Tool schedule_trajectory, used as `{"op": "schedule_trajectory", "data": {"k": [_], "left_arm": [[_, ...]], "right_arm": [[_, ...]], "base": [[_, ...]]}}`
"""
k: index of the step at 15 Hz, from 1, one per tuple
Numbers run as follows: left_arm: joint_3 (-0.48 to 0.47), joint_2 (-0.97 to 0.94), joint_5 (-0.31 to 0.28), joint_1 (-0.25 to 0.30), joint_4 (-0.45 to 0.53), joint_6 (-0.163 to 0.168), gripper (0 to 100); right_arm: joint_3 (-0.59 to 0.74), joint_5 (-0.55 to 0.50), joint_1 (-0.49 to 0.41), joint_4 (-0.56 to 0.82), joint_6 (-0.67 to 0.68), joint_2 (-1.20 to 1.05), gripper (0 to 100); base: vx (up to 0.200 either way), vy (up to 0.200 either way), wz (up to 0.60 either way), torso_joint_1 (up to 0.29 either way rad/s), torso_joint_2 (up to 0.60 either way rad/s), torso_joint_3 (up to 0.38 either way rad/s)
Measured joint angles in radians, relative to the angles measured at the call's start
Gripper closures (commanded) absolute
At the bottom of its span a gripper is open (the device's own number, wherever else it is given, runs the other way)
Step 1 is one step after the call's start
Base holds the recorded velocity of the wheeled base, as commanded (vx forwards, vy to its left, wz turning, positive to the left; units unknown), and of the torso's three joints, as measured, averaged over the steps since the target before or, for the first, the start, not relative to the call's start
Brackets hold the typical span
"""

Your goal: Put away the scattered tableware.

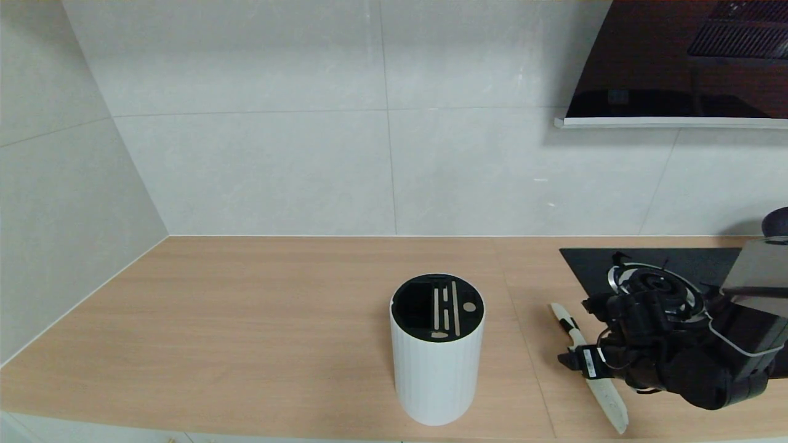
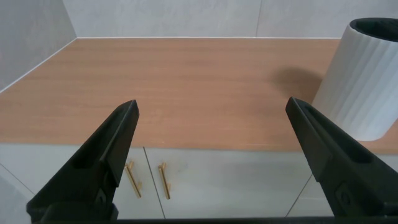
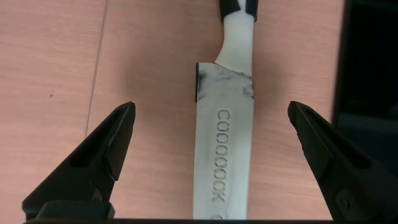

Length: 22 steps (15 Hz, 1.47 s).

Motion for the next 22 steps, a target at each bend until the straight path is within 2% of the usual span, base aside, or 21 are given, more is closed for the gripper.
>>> {"op": "schedule_trajectory", "data": {"k": [14,15,22], "left_arm": [[0.0,0.0,0.0,0.0,0.0,-0.001,0],[0.0,0.0,0.0,0.0,0.0,0.0,0],[0.0,0.0,0.0,0.0,0.0,-0.001,0]], "right_arm": [[-0.054,-0.004,-0.019,-0.039,0.014,0.105,0],[-0.056,-0.004,-0.021,-0.038,0.014,0.107,100],[-0.062,-0.005,-0.024,-0.043,0.011,0.128,100]], "base": [[0.0,0.0,0.0,0.0,0.0,0.0],[0.0,0.0,0.0,0.0,0.0,0.0],[0.0,0.0,0.0,0.0,0.0,0.0]]}}
